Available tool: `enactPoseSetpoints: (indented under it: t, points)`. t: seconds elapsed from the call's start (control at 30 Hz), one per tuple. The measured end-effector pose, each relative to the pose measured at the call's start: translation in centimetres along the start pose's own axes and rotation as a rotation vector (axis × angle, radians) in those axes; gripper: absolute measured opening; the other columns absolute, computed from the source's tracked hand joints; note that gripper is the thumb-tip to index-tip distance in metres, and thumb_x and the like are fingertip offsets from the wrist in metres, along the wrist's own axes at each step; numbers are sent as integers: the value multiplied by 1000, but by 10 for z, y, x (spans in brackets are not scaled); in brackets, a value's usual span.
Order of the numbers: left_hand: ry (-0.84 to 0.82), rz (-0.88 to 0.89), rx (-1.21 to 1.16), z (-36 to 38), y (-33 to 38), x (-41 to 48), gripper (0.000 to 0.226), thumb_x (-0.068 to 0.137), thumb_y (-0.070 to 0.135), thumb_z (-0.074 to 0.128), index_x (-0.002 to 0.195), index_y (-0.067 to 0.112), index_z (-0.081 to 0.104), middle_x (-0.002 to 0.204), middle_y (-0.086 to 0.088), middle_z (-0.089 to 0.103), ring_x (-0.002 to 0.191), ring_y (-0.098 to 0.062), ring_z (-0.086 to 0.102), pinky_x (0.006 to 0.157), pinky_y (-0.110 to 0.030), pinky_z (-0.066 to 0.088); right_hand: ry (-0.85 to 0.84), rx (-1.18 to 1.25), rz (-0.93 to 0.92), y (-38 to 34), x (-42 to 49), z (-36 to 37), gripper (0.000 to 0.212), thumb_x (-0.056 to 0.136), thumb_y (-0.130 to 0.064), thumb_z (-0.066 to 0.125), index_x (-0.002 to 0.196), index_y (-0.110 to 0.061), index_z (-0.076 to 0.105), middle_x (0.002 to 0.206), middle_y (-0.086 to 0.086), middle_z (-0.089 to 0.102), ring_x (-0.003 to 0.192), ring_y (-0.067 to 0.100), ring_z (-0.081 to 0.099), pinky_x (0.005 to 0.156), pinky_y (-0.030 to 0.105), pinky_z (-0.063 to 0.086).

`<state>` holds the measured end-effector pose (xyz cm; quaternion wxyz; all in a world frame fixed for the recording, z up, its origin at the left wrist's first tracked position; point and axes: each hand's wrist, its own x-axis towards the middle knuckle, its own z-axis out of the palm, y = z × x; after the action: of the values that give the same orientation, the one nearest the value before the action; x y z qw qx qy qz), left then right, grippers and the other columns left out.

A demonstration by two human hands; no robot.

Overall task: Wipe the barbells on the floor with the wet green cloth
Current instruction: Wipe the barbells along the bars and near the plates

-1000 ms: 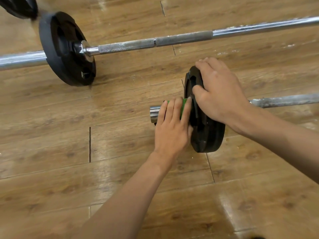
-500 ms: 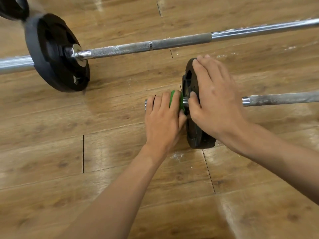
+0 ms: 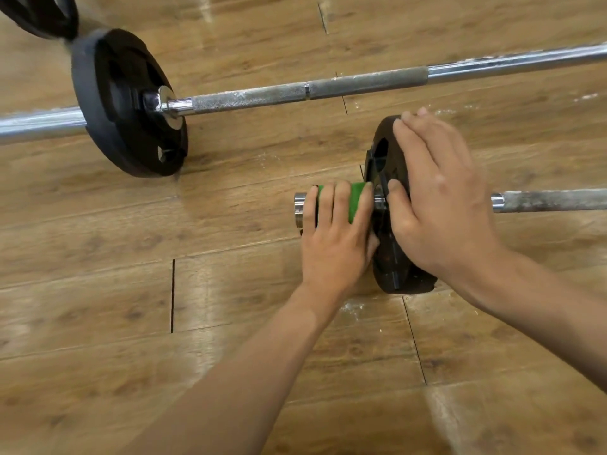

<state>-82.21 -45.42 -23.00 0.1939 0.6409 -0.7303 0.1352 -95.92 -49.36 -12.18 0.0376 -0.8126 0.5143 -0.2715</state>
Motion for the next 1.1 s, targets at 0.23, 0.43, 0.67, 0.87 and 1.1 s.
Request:
enactPoseSetpoints:
  t: [0.23, 0.43, 0.67, 0.87, 1.1]
  points:
    - [-10, 82, 39, -10, -34, 21, 50, 107, 48, 45, 135, 11, 61, 120, -13, 65, 106, -31, 58, 98, -43, 42, -47, -12, 28, 4, 12, 0, 57, 92, -8, 56, 147, 3, 47, 152, 18, 48, 148, 34, 37, 118, 34, 29]
    - [13, -317, -33, -13, 2, 40, 37, 109, 37, 41, 105, 11, 67, 95, -10, 63, 89, -33, 55, 96, -46, 43, -43, -1, 73, -2, 18, 1, 57, 87, -7, 54, 143, 2, 52, 149, 16, 52, 146, 34, 40, 117, 36, 32]
    - [24, -115, -53, -11, -8, 40, 36, 106, 37, 44, 111, 10, 67, 94, -9, 64, 86, -29, 57, 87, -43, 43, -69, -9, 63, -1, 14, -2, 57, 89, -11, 53, 145, 0, 50, 152, 14, 50, 148, 31, 37, 116, 40, 36]
    - [-139, -303, -98, -25, -39, 45, 33, 99, 34, 44, 86, 12, 65, 81, -9, 66, 77, -30, 58, 74, -40, 35, -73, -9, 60, -7, 5, -5, 57, 89, -9, 54, 145, 3, 49, 151, 18, 49, 146, 34, 38, 117, 44, 35]
    - [-163, -182, -44, -41, -9, 3, 29, 103, 31, 41, 111, 12, 61, 108, -11, 61, 96, -32, 54, 93, -44, 41, -250, -265, 88, -15, 20, -24, 53, 96, -42, 43, 129, -3, 58, 126, 19, 56, 120, 38, 49, 113, 51, 31]
